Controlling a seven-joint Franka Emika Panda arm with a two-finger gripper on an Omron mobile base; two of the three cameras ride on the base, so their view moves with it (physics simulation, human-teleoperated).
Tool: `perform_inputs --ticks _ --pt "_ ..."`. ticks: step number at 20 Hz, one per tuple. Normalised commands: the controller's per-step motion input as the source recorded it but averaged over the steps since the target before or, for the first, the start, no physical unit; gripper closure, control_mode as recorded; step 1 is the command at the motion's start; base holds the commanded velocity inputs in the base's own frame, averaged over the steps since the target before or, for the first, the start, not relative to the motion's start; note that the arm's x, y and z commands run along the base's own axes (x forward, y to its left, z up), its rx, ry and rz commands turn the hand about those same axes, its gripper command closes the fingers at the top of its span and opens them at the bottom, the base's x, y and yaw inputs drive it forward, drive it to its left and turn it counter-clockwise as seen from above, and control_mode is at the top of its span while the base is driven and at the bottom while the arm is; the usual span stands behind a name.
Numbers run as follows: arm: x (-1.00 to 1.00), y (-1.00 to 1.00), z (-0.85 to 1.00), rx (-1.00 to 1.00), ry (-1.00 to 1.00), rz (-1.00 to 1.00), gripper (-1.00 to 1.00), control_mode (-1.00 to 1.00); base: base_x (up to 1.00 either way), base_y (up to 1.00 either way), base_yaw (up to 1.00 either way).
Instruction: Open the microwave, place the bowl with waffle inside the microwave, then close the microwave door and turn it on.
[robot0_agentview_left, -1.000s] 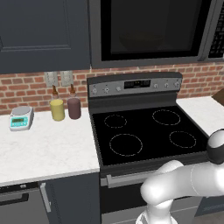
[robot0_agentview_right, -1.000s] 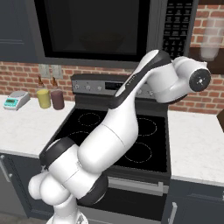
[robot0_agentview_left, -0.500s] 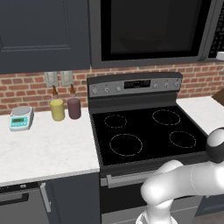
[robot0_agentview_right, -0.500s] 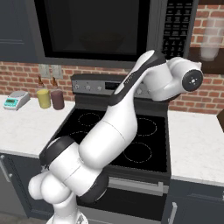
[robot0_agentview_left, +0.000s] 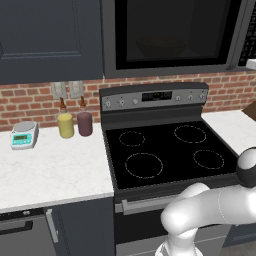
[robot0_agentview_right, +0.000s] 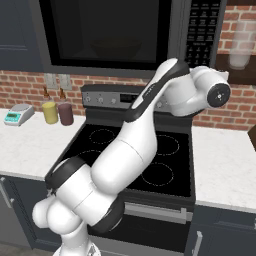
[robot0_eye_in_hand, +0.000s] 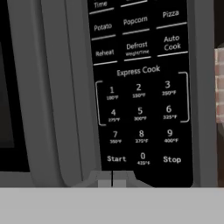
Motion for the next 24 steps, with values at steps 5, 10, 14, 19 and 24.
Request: perform_inputs --ticks 5,10,14,19,24 --pt "0.08 0.10 0.00 0.00 -0.01 0.00 1.00 -1.00 0.00 0.00 0.00" --pt "0.04 0.00 0.00 0.00 -0.01 0.00 1.00 -1.00 0.00 0.00 0.00" --pt "0.11 0.00 0.00 0.00 0.00 0.00 1.00 -1.00 0.00 0.00 0.00" --pt "0.25 0.00 0.00 0.00 0.00 0.00 1.00 -1.00 0.00 0.00 0.00" --pt "0.45 0.00 0.00 0.00 0.00 0.00 1.00 -1.00 0.00 0.00 0.00"
